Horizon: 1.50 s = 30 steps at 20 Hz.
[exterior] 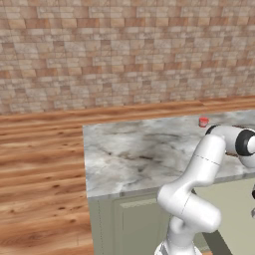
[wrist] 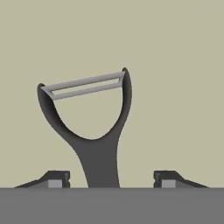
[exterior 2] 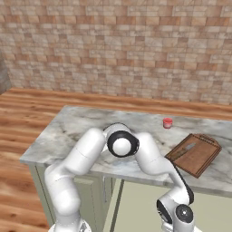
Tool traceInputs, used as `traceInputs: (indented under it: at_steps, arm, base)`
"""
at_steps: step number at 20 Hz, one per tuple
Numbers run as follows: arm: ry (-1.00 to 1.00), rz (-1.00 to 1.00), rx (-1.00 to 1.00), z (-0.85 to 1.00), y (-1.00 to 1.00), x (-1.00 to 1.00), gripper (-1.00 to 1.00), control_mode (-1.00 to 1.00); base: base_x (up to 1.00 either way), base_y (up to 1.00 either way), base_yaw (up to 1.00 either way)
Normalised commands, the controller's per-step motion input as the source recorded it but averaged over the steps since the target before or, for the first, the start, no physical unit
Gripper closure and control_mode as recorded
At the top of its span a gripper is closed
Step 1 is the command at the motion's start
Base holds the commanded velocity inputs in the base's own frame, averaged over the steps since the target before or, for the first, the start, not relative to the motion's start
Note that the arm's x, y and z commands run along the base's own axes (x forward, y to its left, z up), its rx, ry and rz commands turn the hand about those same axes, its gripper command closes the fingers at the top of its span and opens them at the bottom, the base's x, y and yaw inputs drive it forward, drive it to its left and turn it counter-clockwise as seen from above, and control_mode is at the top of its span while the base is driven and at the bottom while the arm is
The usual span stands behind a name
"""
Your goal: Open the drawer on the right and place the cutting tools on the cutting board.
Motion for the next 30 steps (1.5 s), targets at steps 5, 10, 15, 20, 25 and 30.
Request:
traceInputs:
  at_steps: [5,10,15,20,25,30]
  arm:
    - [0.0,0.0,0.0,0.0,0.0,0.0,1.0,-1.0]
    - [0.0,0.0,0.0,0.01,0.0,0.0,1.0,-1.0]
    - [-0.02,0.0,0.02,0.77,0.0,0.0,1.0,-1.0]
    - [0.0,-0.03,0.0,1.0,0.0,0.09,1.0,-1.0]
    - [0.0,-0.08,0.0,1.0,0.0,0.37,1.0,-1.0]
    - [0.0,-0.11,0.0,1.0,0.0,0.71,1.0,-1.0]
  base:
    - [0.0,0.0,0.0]
    - [0.0,0.0,0.0]
    - [0.0,0.0,0.0]
    - [0.0,0.0,0.0]
    - [0.0,0.0,0.0]
    - [0.0,0.0,0.0]
